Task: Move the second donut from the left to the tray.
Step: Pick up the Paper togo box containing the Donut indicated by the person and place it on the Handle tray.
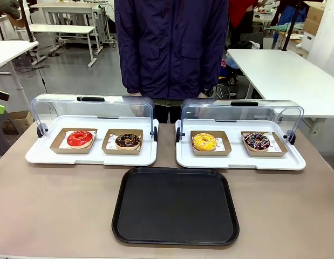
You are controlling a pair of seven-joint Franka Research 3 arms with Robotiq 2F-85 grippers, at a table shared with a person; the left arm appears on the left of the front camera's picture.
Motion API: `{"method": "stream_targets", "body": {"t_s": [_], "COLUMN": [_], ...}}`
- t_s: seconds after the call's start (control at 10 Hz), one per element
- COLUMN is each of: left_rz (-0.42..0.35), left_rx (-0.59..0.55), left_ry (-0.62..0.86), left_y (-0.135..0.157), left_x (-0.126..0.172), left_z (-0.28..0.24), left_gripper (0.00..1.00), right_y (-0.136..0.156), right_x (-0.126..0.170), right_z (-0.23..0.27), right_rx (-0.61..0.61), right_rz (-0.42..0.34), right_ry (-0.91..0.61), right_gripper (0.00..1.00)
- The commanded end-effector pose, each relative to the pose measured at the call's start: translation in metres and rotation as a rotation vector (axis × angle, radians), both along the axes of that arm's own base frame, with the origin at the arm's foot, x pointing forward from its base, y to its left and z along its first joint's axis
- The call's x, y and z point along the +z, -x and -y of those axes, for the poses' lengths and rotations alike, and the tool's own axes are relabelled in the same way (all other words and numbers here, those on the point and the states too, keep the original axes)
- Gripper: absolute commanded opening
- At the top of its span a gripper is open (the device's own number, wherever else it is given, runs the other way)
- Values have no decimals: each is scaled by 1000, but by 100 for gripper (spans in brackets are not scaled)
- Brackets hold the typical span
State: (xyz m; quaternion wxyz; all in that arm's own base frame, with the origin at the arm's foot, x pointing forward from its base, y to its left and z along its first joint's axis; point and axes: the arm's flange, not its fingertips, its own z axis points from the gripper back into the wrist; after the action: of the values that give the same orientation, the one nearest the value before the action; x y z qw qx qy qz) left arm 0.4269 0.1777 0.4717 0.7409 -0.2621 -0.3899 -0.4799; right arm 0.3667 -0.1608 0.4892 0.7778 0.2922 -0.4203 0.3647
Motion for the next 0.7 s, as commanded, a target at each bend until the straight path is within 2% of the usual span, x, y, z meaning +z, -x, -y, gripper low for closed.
{"method": "stream_targets", "body": {"t_s": [0.0, 0.6], "left_rz": [8, 8], "left_rx": [-4, -4], "left_ry": [14, 14], "left_y": [0, 0], "left_x": [0, 0], "left_z": [0, 0], "left_gripper": [100, 100], "right_y": [-4, -4], "right_x": [1, 1], "right_z": [1, 1], "right_rx": [9, 9], "right_rz": [37, 37], "right_ry": [-9, -9], "right_gripper": [100, 100]}}
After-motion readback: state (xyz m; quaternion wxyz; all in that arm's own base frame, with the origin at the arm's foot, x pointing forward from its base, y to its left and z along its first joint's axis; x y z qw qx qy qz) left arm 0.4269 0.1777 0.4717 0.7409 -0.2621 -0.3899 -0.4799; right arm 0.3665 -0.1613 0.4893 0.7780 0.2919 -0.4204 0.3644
